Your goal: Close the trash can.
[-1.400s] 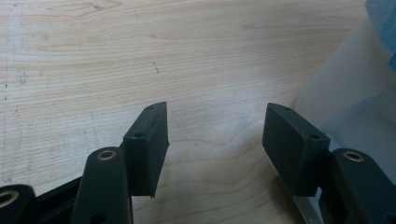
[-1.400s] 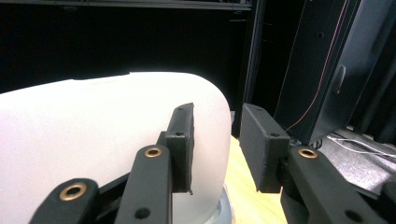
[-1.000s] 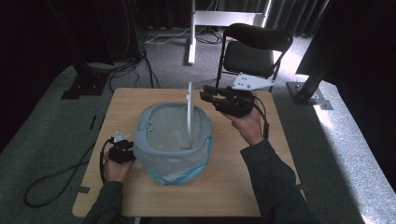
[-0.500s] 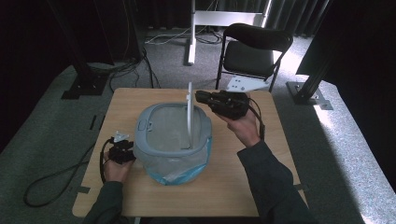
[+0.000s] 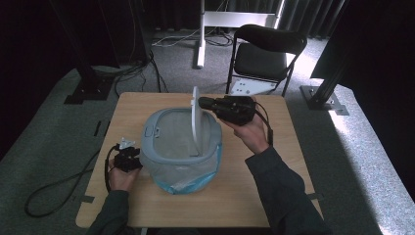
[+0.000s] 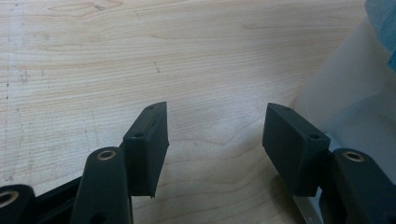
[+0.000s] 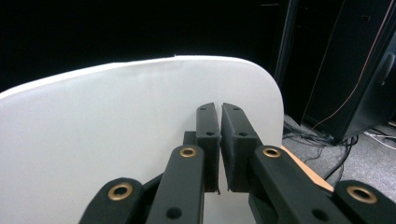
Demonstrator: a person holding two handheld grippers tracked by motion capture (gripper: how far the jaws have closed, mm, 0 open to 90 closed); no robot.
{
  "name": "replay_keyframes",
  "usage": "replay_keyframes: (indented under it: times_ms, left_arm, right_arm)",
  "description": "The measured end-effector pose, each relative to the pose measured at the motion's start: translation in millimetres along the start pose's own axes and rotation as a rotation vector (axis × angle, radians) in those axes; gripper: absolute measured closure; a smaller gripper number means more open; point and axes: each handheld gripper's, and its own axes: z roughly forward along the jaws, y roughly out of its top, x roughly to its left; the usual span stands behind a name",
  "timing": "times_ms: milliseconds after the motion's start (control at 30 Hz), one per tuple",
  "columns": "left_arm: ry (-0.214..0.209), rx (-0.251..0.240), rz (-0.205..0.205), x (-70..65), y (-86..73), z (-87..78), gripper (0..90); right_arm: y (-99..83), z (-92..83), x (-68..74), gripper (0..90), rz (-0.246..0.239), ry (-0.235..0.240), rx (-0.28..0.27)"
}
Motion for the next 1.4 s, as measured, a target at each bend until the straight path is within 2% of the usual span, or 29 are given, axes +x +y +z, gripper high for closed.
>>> replay_keyframes:
  times_ms: [600,967,1400]
  left_arm:
    - [-0.001,0.0,0.002,0.5,0.0,-0.3,41.0]
    - [-0.001,0.001,0.001,0.9,0.1,-0.4,41.0]
    - [-0.001,0.0,-0.002,1.0,0.1,-0.6,41.0]
  right_arm:
    - [0.2,31.2,16.1,86.3,-0.031,0.064,0.085]
    - [-1.0,49.7,24.4,86.8,-0.066,0.079,0.174]
    - [3.8,66.7,30.7,88.7,-0.066,0.089,0.281]
